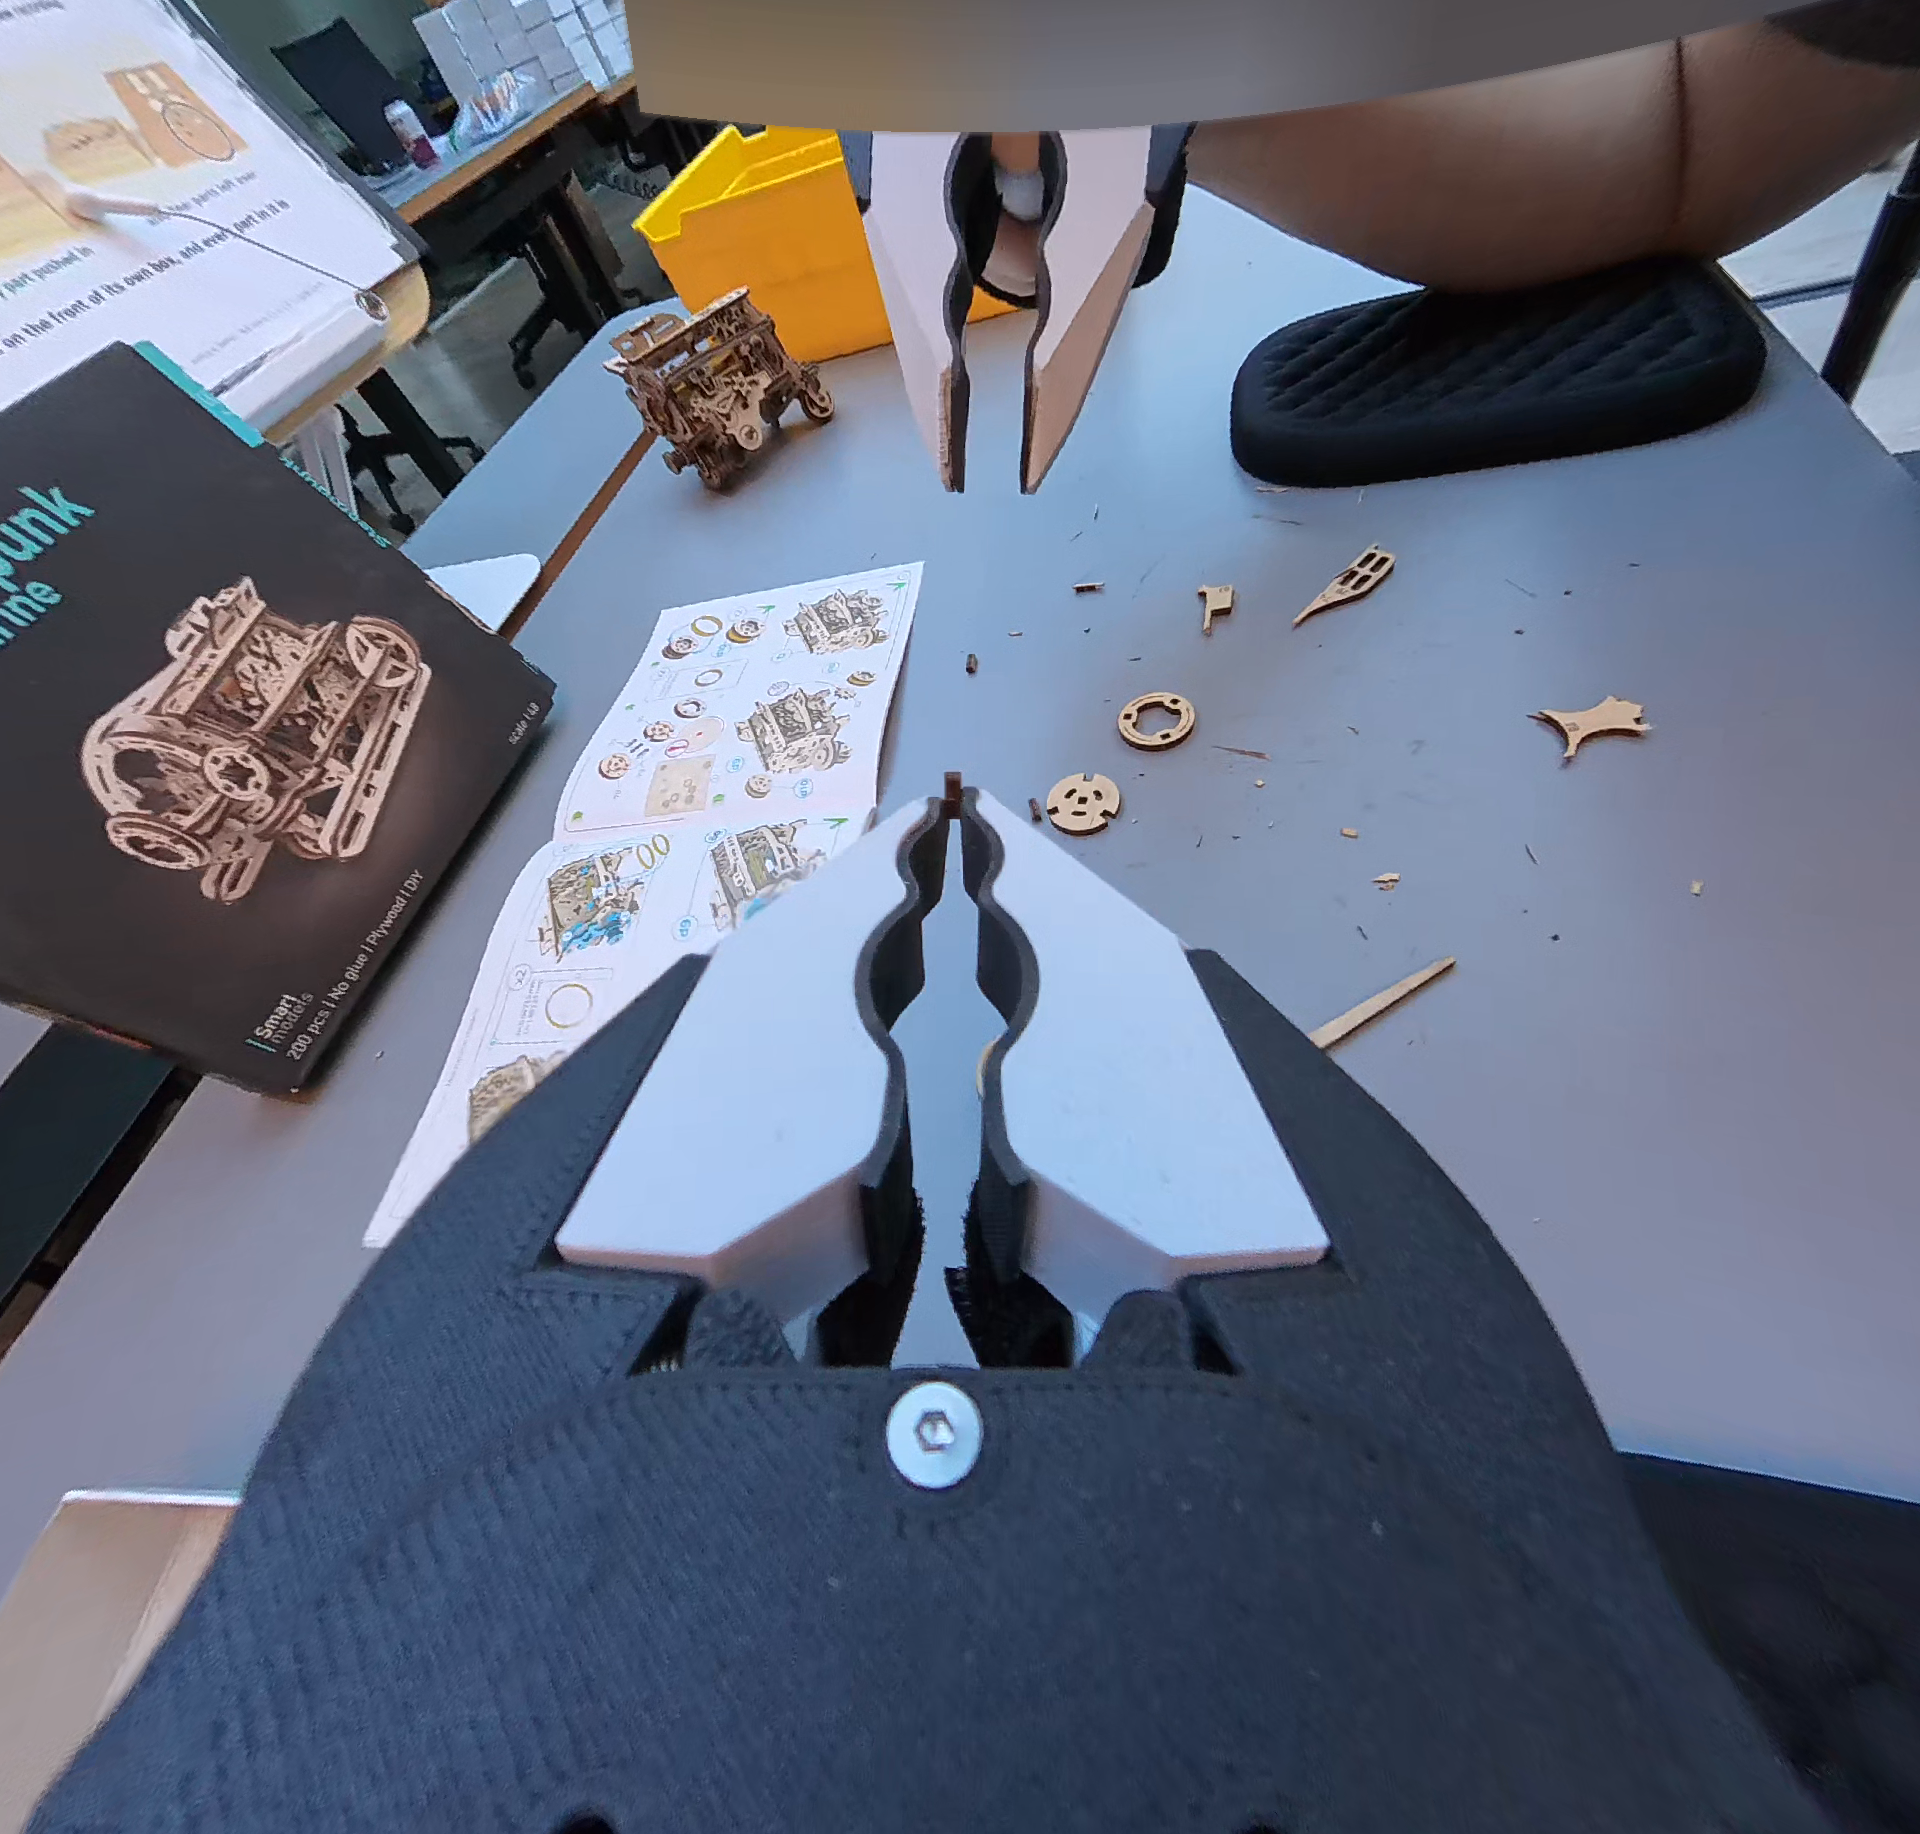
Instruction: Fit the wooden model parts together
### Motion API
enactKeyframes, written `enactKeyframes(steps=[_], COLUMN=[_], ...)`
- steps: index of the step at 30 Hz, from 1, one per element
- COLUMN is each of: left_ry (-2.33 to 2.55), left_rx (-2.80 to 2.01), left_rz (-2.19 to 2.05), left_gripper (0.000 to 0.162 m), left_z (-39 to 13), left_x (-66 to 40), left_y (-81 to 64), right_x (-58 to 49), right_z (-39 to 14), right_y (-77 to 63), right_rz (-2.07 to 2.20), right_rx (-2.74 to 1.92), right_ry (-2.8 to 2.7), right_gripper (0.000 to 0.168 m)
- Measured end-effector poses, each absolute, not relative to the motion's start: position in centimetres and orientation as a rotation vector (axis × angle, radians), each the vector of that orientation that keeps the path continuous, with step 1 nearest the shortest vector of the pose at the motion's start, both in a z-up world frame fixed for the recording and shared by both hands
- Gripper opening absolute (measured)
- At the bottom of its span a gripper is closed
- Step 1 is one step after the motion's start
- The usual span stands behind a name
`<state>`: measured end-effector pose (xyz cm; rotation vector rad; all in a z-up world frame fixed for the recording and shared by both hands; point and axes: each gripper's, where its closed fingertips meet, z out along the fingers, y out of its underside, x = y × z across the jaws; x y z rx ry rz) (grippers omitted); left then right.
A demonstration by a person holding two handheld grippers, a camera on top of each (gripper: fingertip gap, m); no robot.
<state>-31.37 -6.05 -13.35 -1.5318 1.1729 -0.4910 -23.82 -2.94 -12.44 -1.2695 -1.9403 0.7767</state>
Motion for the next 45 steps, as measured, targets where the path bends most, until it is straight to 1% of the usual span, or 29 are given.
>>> enactKeyframes(steps=[3,7,12,14,19,23,28,33,39,42,45], left_ry=[1.178,1.120,1.101,1.112,1.184,1.246,1.314,1.334,1.364,1.372,1.375], left_rx=[-1.556,-1.474,-1.402,-1.409,-1.506,-1.540,-1.573,-1.572,-1.562,-1.564,-1.570], left_rz=[-0.504,-0.603,-0.660,-0.649,-0.580,-0.542,-0.524,-0.519,-0.508,-0.495,-0.497], left_gripper=[0.000,0.000,0.000,0.000,0.000,0.000,0.000,0.000,0.000,0.000,0.000], left_z=[-14.1,-12.6,-11.5,-11.6,-13.3,-14.1,-14.8,-15.0,-15.2,-15.2,-15.3], left_x=[-31.3,-30.1,-27.9,-27.3,-26.7,-26.2,-25.7,-25.5,-25.3,-25.3,-25.2], left_y=[-5.9,-5.9,-6.0,-6.0,-5.8,-6.1,-6.7,-6.9,-7.2,-7.2,-7.2], right_x=[-23.8,-24.1,-25.7,-26.3,-27.3,-27.5,-27.4,-27.2,-27.0,-27.0,-27.0], right_z=[-12.5,-12.3,-9.0,-8.5,-10.4,-11.9,-13.1,-14.0,-14.2,-14.2,-14.4], right_y=[-3.0,-3.9,-5.5,-6.0,-6.7,-6.6,-7.0,-7.4,-7.7,-7.5,-7.8], right_rz=[0.792,0.860,1.034,1.013,0.816,0.744,0.785,0.783,0.814,0.825,0.856], right_rx=[-1.264,-1.216,-1.068,-1.032,-1.002,-1.036,-1.068,-1.077,-1.086,-1.113,-1.128], right_ry=[-1.943,-1.948,-1.776,-1.760,-1.870,-1.926,-1.978,-2.031,-2.055,-2.038,-2.049], right_gripper=[0.014,0.014,0.008,0.008,0.010,0.010,0.008,0.002,0.001,0.006,0.001])
